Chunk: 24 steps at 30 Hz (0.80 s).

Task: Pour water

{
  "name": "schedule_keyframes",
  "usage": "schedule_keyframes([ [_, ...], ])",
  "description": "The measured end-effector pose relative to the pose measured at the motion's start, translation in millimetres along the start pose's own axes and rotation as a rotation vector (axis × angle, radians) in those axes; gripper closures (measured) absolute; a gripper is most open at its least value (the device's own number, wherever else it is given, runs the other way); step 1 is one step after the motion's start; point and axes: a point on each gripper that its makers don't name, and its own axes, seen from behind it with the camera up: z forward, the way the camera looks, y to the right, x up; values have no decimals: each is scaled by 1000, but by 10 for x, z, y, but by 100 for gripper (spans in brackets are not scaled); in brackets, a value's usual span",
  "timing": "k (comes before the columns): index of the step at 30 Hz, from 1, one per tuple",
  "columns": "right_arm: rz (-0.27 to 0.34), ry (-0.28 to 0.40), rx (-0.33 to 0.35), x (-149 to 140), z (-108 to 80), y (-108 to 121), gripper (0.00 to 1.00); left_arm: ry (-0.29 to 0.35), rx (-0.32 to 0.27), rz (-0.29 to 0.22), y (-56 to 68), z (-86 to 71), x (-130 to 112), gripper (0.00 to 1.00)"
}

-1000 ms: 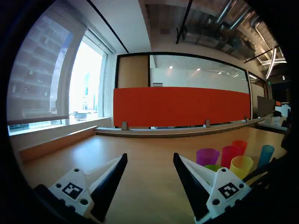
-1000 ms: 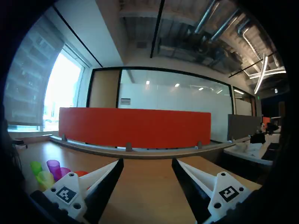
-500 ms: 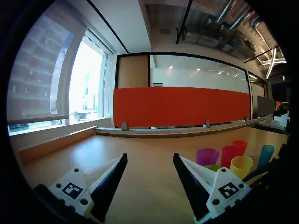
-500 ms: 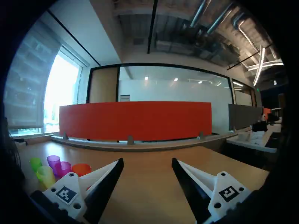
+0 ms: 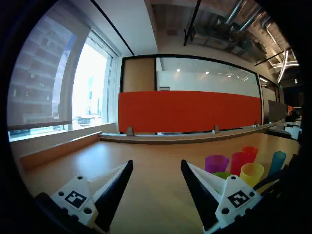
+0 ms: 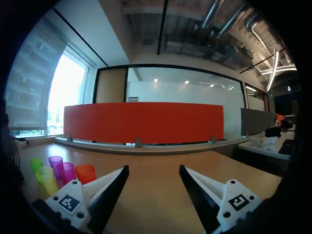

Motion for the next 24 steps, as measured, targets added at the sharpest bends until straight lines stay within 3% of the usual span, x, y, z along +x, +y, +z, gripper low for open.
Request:
schedule_keyframes([
  [24, 4, -39, 4, -158, 54, 14, 0, 0, 0, 0, 1, -8, 0, 9],
])
